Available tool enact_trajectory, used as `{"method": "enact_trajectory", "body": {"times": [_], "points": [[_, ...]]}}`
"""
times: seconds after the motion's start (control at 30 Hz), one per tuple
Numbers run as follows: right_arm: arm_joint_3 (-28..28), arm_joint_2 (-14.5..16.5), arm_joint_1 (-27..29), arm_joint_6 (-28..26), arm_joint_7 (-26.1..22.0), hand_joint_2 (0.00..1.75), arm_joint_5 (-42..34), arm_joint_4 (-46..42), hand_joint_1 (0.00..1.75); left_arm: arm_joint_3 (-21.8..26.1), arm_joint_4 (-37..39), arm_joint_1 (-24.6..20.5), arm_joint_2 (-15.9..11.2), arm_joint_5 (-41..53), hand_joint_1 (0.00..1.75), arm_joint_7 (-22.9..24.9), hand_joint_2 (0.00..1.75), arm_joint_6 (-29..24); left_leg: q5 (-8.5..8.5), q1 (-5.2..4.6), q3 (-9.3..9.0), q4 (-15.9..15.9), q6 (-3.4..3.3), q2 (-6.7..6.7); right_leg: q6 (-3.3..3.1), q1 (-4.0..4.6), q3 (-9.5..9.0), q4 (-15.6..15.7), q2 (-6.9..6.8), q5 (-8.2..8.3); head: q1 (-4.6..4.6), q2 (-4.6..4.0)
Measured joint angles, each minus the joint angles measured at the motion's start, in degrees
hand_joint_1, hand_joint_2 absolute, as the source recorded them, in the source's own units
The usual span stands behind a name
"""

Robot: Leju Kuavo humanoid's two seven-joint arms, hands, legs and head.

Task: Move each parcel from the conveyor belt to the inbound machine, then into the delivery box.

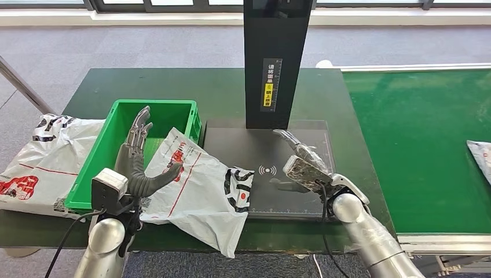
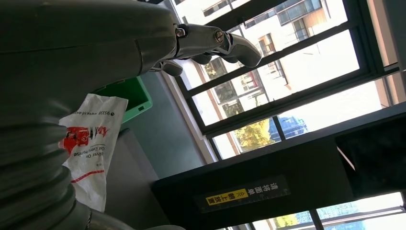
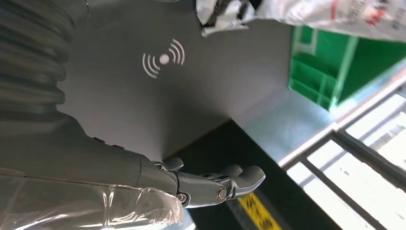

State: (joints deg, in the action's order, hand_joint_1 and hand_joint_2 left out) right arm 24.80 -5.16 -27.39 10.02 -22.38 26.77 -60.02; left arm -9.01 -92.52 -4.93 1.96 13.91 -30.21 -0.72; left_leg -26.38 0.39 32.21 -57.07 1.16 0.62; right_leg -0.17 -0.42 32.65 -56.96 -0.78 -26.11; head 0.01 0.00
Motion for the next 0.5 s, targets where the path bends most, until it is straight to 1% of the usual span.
{"method": "enact_trajectory", "body": {"times": [0.13, 0.27, 0.5], "points": [[4.69, 1.28, -2.79, -0.15, -0.03, 1.75, 1.79, 5.50, 0.00, -0.02, 0.36, -0.36, -0.54, -0.97, 0.00, 0.07, 1.75, -0.41, 0.00, 0.00, 0.00, 0.00, 0.00, 0.01, 0.00, 0.00, 0.02, 0.00, 0.01, 0.00, -0.01, 0.00], [9.09, 2.69, -4.85, -0.10, 0.21, 1.75, 3.55, 9.17, 0.00, -0.04, 0.59, -1.28, -0.74, -1.18, 0.00, 0.67, 1.75, -0.46, 0.01, 0.00, 0.00, -0.01, 0.01, 0.00, 0.00, 0.00, 0.03, 0.00, 0.01, 0.00, -0.01, 0.00], [12.57, 4.24, -6.57, -0.20, 0.57, 1.75, 4.73, 12.35, 0.00, -0.11, 0.79, -2.29, -0.82, -1.25, 0.00, 1.12, 1.75, -0.46, 0.01, 0.00, 0.00, -0.01, 0.01, 0.01, 0.00, -0.01, 0.03, 0.00, 0.02, 0.00, -0.01, 0.00]]}}
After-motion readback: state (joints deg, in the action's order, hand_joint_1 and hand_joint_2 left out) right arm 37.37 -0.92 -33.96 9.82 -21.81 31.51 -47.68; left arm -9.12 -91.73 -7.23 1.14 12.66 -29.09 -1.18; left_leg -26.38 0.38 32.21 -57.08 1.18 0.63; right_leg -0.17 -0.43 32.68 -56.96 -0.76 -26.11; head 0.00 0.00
